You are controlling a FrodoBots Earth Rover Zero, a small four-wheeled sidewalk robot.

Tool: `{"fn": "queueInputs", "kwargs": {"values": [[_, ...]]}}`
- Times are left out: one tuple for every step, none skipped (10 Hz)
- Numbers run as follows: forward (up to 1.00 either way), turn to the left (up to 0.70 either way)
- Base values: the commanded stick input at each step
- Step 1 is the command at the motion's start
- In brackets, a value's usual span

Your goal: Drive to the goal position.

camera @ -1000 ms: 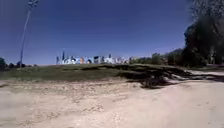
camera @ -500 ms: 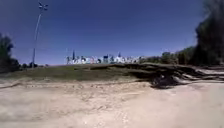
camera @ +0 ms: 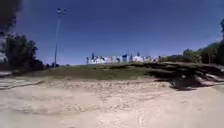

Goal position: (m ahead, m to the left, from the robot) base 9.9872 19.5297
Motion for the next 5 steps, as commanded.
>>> {"fn": "queueInputs", "kwargs": {"values": [[0.0,0.85],[0.0,0.85],[0.0,0.85],[0.0,0.85],[0.0,0.85]]}}
